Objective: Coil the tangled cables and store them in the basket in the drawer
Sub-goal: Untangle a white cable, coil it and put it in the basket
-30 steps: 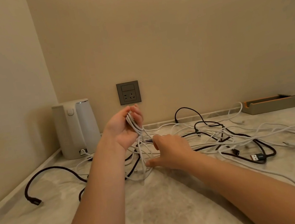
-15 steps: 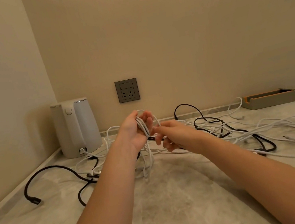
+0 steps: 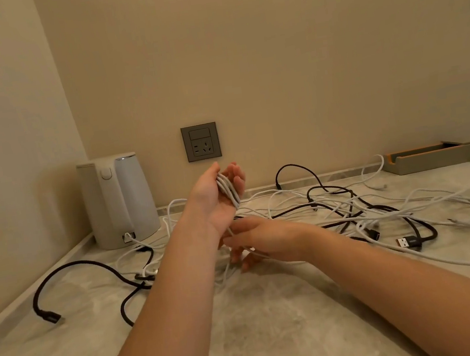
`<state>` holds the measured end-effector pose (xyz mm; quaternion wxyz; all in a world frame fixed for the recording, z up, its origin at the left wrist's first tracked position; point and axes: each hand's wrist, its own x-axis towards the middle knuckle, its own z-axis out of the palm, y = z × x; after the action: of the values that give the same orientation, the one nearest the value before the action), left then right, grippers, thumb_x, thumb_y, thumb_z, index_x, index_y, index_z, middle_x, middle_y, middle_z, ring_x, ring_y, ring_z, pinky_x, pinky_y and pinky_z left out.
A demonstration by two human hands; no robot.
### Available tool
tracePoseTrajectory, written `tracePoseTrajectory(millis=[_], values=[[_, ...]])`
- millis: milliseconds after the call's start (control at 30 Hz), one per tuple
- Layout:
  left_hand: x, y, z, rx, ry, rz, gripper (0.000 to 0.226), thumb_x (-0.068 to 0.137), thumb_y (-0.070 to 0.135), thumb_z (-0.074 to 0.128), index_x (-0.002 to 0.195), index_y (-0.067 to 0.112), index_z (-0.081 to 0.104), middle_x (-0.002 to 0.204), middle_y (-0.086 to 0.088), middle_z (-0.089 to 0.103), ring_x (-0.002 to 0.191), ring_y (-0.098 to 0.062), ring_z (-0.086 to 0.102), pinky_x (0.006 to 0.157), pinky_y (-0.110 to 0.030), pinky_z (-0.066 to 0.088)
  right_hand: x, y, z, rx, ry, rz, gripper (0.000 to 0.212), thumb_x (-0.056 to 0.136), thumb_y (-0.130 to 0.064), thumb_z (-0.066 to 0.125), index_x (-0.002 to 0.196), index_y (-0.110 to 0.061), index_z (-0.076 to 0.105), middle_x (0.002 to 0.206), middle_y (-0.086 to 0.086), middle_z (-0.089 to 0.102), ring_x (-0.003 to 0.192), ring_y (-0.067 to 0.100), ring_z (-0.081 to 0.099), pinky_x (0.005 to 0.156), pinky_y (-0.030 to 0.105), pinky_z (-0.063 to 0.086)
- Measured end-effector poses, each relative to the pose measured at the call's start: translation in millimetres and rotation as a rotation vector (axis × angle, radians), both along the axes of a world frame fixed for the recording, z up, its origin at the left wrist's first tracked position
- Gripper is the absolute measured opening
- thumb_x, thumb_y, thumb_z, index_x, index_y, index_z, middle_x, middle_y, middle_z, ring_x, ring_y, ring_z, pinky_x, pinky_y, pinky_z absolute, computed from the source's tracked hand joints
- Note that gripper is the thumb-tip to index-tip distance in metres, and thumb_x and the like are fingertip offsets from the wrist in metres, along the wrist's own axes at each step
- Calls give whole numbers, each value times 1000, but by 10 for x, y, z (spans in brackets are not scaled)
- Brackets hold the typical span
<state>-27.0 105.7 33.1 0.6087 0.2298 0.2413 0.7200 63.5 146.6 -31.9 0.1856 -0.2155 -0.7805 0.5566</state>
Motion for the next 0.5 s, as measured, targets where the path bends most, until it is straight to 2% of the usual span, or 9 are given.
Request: tracePoseTrajectory(millis=[67,100,167,233,400,500], values=[[4,48,-53,-12,10,58,41,104,26,32,76,3,51,45,-1,53,34,-8,53,35,-14,42,45,17,41,-12,-10,-37,17,101,-13,40,95,-18,56,89,4,59,58,14,46,55,26,44],[-9,71,-77,-10,3,91,41,104,27,31,76,4,51,44,0,52,34,-7,52,34,-14,41,76,35,68,61,-55,-62,16,101,-16,40,97,-19,55,84,5,59,53,12,43,50,24,41],[-43,108,-107,7,-32,147,41,105,27,30,75,7,50,42,1,51,32,-6,50,33,-13,39,141,70,135,367,-248,-149,18,100,-21,40,107,-21,57,72,3,58,48,9,42,43,21,40],[-73,131,-121,23,-77,182,42,105,28,28,74,8,48,41,2,50,32,-6,48,33,-13,37,191,47,231,638,-474,-179,26,100,-24,40,118,-16,57,66,0,55,51,10,49,39,20,44],[-158,177,-175,-24,-110,277,41,104,28,30,73,9,49,41,0,52,32,-7,50,33,-14,40,334,-242,565,799,-812,-46,28,101,-30,36,116,-14,54,66,-3,58,54,19,56,46,20,44],[-171,216,-196,-38,-52,347,42,104,28,32,73,7,50,46,-1,55,33,-7,53,35,-14,43,428,-373,710,957,-827,-50,29,99,-34,39,105,-15,60,74,-3,61,67,19,60,58,27,49]])
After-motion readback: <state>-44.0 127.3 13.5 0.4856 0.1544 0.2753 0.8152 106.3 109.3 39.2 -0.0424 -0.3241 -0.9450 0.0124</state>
